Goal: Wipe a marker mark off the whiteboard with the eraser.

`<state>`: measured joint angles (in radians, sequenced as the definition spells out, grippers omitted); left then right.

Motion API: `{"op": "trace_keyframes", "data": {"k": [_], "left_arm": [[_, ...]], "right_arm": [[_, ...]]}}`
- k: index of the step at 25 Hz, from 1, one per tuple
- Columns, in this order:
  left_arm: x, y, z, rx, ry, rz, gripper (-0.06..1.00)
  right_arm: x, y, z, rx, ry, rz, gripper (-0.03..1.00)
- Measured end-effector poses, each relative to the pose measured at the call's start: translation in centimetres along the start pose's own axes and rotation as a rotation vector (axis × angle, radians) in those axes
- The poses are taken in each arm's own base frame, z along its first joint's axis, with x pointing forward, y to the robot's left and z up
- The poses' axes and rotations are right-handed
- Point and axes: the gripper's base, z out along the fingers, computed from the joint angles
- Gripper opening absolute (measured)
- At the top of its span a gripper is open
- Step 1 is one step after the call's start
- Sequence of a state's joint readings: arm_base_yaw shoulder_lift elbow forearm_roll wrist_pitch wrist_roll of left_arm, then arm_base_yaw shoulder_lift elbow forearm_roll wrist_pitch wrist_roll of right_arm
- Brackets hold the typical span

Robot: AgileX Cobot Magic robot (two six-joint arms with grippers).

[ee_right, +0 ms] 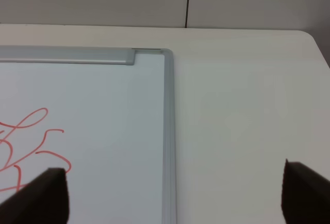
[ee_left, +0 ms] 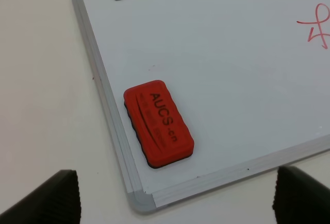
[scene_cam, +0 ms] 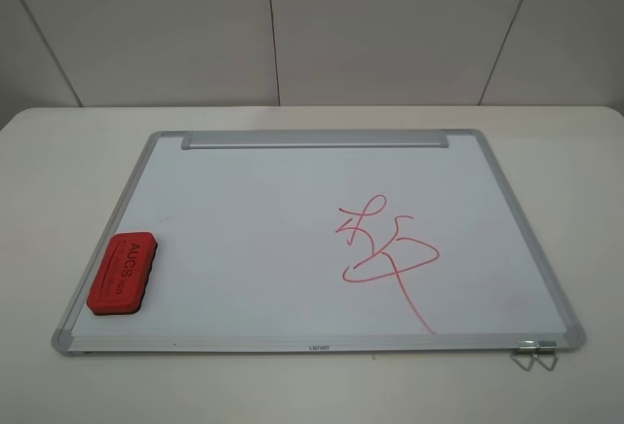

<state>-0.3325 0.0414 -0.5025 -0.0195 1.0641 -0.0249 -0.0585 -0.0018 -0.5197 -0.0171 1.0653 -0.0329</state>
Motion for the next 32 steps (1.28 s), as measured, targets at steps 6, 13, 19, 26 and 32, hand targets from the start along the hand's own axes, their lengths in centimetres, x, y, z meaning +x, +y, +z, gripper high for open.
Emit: {"op": "trace_keyframes", "data": {"k": [6, 13, 19, 26, 32], "left_arm": [[0.01, 0.0, -0.03, 0.0, -0.003, 0.0, 0.75], [0.34, -0.07, -0.62, -0.064, -0.054, -0.037, 0.75], [0.32, -0.15, -0.59, -0.182, -0.059, -0.1, 0.75], [0.32, -0.17, -0.58, -0.209, -0.06, -0.115, 0.75], [0.32, -0.17, -0.58, -0.209, -0.06, -0.115, 0.75]], "right_arm": [[0.0, 0.0, 0.0, 0.0, 0.0, 0.0, 0.71], [0.0, 0.0, 0.0, 0.0, 0.0, 0.0, 0.71], [0.0, 0.0, 0.0, 0.0, 0.0, 0.0, 0.71], [0.0, 0.0, 0.0, 0.0, 0.0, 0.0, 0.71], [0.0, 0.0, 0.0, 0.0, 0.0, 0.0, 0.71]]}}
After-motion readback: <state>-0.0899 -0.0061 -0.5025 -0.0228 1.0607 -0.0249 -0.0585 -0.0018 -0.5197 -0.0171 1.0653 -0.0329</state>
